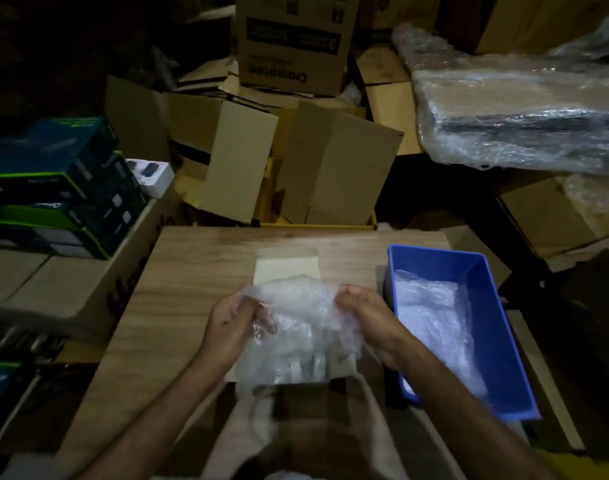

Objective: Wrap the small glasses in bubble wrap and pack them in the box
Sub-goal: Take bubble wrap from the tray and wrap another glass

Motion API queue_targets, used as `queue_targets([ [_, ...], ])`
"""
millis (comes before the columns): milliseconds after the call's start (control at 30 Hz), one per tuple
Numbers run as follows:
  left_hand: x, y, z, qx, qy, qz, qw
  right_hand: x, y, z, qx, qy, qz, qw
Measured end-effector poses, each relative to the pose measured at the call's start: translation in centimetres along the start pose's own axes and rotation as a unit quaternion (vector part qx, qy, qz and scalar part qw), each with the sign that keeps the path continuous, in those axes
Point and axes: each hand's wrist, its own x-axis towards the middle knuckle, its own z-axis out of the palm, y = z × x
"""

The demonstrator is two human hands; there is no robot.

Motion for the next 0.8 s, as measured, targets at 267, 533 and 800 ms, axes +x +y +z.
queue_targets([
  [267, 1.2, -2.9, -2.6, -0.029, 0.107, -0.205, 0.973, -0.1, 7.5, 2.5, 0.281, -0.025, 0.109, 0.953],
  [533, 0.1, -3.8, -6.2, -0.022, 0.099, -0.169, 0.980, 1.1, 7.7, 3.0, 0.079, 0.173, -0.003, 0.982],
  [800, -0.2, -4.0, -9.9, -0.030, -0.115, -0.135, 0.984, -0.3, 5.9, 0.3, -0.073, 0.136, -0.054, 0.987],
])
